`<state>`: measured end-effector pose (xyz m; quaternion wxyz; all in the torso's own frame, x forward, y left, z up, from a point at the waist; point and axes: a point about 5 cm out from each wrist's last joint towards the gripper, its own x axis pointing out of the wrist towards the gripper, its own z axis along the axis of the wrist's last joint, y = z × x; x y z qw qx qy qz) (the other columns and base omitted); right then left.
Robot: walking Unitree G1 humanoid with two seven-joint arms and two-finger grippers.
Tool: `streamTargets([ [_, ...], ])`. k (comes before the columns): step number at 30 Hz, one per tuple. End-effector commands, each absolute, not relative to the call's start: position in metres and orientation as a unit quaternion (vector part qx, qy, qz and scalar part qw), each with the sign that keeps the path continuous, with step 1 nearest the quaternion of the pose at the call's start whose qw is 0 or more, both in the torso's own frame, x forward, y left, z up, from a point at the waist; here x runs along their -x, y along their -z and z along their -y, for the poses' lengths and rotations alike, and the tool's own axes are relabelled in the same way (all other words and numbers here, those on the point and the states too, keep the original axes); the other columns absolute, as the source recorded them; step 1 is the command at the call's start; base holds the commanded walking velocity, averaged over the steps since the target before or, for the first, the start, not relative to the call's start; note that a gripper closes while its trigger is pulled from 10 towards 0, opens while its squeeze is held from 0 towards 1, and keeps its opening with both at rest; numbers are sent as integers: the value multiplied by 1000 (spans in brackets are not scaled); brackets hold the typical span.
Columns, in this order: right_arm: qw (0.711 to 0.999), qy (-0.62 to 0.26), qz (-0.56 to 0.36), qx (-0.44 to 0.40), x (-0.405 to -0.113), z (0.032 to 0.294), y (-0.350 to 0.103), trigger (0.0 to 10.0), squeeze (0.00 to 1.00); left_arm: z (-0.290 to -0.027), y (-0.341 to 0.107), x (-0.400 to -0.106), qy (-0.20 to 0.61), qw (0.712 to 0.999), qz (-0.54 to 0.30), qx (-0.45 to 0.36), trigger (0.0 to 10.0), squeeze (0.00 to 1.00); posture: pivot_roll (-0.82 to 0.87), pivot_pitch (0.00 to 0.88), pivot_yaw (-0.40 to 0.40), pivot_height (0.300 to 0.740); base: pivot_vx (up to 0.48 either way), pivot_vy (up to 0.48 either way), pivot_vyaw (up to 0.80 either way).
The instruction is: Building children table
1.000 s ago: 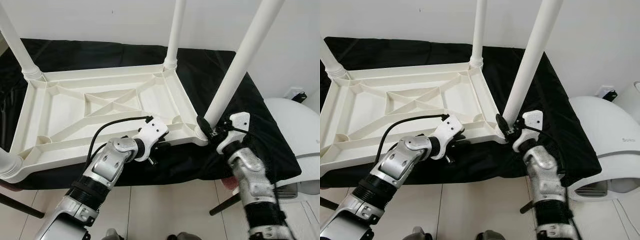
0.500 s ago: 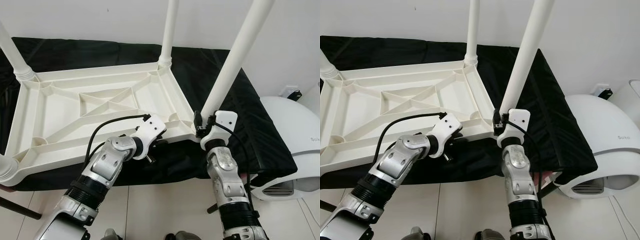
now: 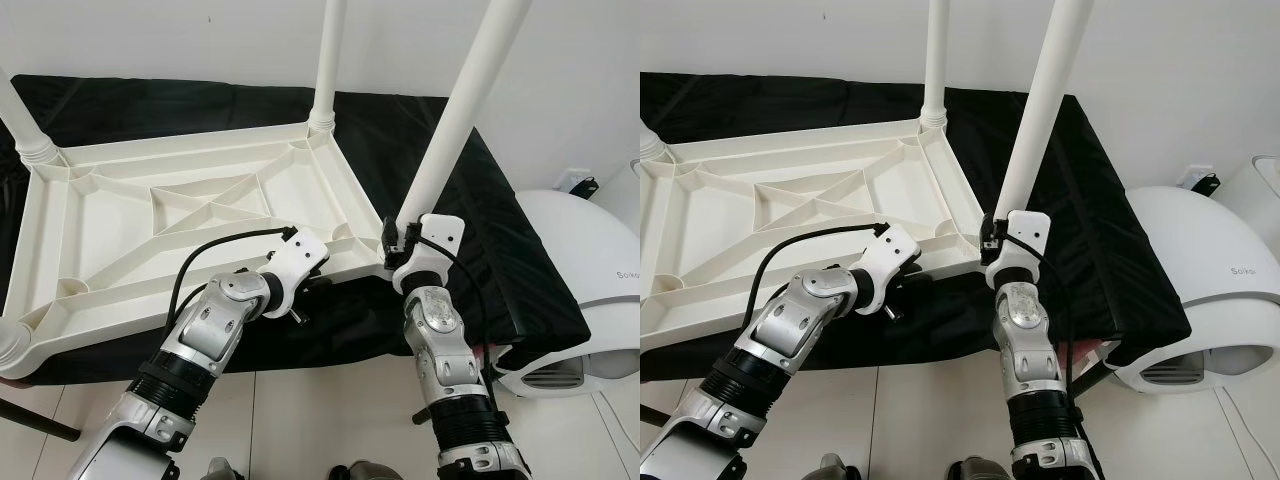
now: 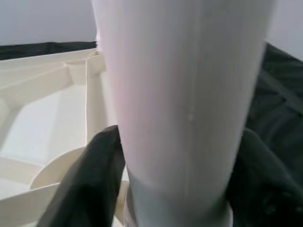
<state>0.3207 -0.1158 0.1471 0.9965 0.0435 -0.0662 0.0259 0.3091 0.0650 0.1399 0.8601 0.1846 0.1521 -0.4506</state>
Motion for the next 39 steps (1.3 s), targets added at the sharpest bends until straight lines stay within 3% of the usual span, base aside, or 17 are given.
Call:
streamTargets([
  [1,997,-56,31,-50,-320,110,-134,10000,1000,-53,-127,-297,485,837,-174,-183,10000,0,-23,62,-85,740,0,0,0],
  [9,988,-111,48,-93,-321,121,-143,10000,1000,-51,-127,-296,488,836,-174,-181,10000,0,-27,59,-85,740,0,0,0],
  [19,978,-188,64,-62,-327,164,-151,10000,1000,-51,-127,-296,489,836,-173,-181,10000,0,-33,46,-85,740,0,0,0],
  [30,969,-241,54,-8,-332,186,-154,10000,1000,-49,-128,-296,491,835,-171,-181,10000,0,-36,40,-81,740,0,0,0],
  [31,963,-264,52,2,-332,189,-153,10000,871,-49,-128,-296,492,834,-171,-181,10000,0,-39,38,-79,740,0,0,0],
  [32,954,-296,49,3,-330,191,-153,10000,0,-48,-128,-296,493,834,-171,-182,10000,0,-39,39,-77,740,0,0,0],
  [39,922,-385,31,24,-328,196,-151,10000,0,-47,-128,-296,496,831,-171,-183,10000,0,-42,41,-68,740,0,0,0],
])
